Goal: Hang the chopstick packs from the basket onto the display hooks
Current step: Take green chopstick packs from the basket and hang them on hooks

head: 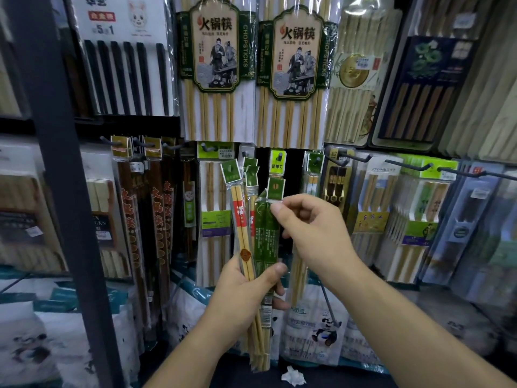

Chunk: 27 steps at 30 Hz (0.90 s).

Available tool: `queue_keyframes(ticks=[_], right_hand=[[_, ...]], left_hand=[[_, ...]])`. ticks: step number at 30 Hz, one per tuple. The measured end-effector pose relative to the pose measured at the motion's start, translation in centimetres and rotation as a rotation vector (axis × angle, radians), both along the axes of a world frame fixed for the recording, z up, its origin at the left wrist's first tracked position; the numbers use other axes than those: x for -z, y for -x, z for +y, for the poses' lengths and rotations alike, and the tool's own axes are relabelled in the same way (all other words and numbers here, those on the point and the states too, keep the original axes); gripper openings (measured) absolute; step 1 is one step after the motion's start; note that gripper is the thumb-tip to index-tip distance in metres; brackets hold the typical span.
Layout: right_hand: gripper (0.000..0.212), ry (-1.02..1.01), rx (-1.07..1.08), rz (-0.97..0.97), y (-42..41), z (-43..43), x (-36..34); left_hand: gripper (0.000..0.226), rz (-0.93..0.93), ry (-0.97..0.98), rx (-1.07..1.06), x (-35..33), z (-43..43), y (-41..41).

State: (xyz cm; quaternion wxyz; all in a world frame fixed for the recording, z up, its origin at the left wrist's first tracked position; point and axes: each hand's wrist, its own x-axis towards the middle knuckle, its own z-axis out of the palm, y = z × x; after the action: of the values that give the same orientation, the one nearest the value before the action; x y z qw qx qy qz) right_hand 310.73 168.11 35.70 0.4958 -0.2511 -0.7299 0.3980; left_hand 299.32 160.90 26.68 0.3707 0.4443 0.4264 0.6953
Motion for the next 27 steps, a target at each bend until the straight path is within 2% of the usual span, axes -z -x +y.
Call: queue_keyframes(ticks=[6,11,15,23,27], right_hand=[[0.009,0.049,0.029,0.088,-0.1,0.0,-0.3],[0.005,0.073,0.163,0.157,-1.1,1.2,-1.8],[0.024,0.171,0.223,0.222,-1.3,2.2,-3.2],[0.035,0.174,0.284,0.221,-0.8,2.8,-4.1],[0.036,0.173,0.32,0.196,-0.7,3.0,-4.0]], left_hand=[[0.048,-0.139,0.02,0.023,0.2,0.0,-0.1],[0.048,0.075,0.013,-0.158,0.4,0.4,0.4],[0.049,0.074,-0.001,-0.095,0.2,0.2,0.3],[0.043,0.062,0.003,-0.017,0.0,0.1,-0.1],[0.056,0.099,-0.008,-0.035,0.2,0.2,0.1]])
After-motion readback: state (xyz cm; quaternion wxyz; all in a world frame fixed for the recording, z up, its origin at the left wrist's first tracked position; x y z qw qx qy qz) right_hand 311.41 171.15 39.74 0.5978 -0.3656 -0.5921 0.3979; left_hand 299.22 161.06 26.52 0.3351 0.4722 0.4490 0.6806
